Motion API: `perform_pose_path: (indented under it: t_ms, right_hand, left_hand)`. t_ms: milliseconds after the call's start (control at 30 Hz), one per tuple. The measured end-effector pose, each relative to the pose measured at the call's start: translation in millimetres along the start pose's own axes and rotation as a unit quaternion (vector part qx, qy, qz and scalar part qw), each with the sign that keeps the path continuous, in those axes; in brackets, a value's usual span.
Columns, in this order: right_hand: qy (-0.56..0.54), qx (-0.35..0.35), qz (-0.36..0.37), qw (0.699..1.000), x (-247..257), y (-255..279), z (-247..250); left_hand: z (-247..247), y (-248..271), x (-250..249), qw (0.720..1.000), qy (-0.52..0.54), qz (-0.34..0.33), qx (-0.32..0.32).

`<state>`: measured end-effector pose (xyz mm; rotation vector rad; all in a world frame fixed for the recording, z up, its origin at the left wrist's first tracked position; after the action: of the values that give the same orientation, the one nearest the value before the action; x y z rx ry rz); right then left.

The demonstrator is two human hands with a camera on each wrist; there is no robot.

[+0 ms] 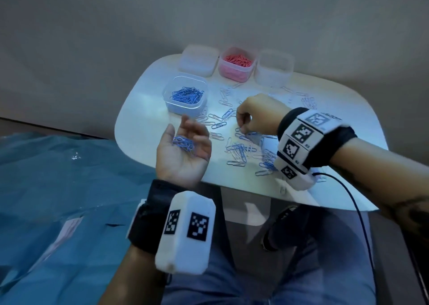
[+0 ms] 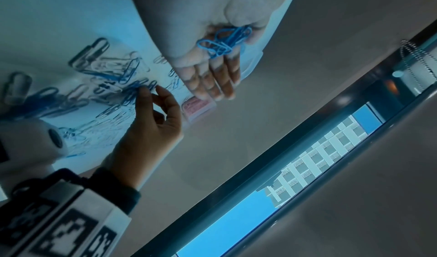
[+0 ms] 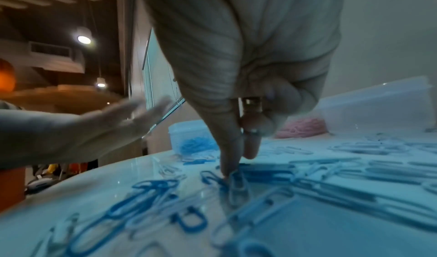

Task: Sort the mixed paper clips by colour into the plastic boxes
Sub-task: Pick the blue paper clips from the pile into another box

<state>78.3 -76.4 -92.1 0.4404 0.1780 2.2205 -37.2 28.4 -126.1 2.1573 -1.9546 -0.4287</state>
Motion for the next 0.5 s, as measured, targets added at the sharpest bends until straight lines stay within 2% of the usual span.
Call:
perform_pose_path:
  t_ms: [33,100,167,200,233,267,300,400,433,467,500]
  right_hand:
    - [-0.008,0.013,-0.005,1.000,0.1,-0.2,0.1]
    - [-0.021,0.035,-0.012,0.999,-0.4,0.4,-0.3]
    - [-0.028,0.027,-0.014,0.999,-3.2,1.9,1.0]
    - [-0.037,0.008,-0.014,0.999,-5.9,2.9,3.2]
    - [-0.056,-0.016,-0.012,0.998,-9.1,4.2,6.3]
    - [-0.087,-0.040,-0.015,0.995,-13.2,5.5,10.0]
    - [-0.119,-0.061,-0.019,0.991,-17.7,7.1,13.7]
    - [-0.124,-0.070,-0.027,0.989,-27.9,14.8,18.0]
    - [-0.103,-0.065,-0.024,0.992,-29.3,18.1,17.2]
    - [-0.082,-0.059,-0.021,0.995,-29.9,21.8,15.7]
    - [-0.067,-0.054,-0.019,0.996,-30.3,25.0,13.3]
  left_hand:
    - [-1.2,0.3,1.4,0.999,-0.032,0.012,-0.016]
    - [-6.5,-0.3,4.8,0.984,-0.171,0.027,-0.042]
    - [-15.3,-0.4,7.1,0.933,-0.355,0.032,-0.047]
    - [-20.5,-0.9,6.5,0.890,-0.454,0.022,-0.042]
    - [-27.2,-1.8,5.4,0.829,-0.558,0.001,-0.028]
    - [-35.3,-3.4,4.9,0.749,-0.663,-0.024,-0.005]
    - [-44.5,-5.5,5.5,0.647,-0.761,-0.050,0.024]
    - [-63.2,-18.0,16.3,0.291,-0.949,-0.090,0.076]
    - [-65.9,-23.3,21.9,0.199,-0.972,-0.094,0.081]
    - [-67.6,-28.9,28.0,0.138,-0.982,-0.094,0.088]
    - [-69.6,-33.7,34.0,0.101,-0.985,-0.096,0.097]
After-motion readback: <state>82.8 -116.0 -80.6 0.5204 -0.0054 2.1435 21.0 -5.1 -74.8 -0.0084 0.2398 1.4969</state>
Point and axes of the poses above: each hand's wrist, its own y-axis away from the middle knuckle, its own z-axis out of the back of the hand, x = y × z, the point moved 4 cm from there along -y, towards the middle knuckle
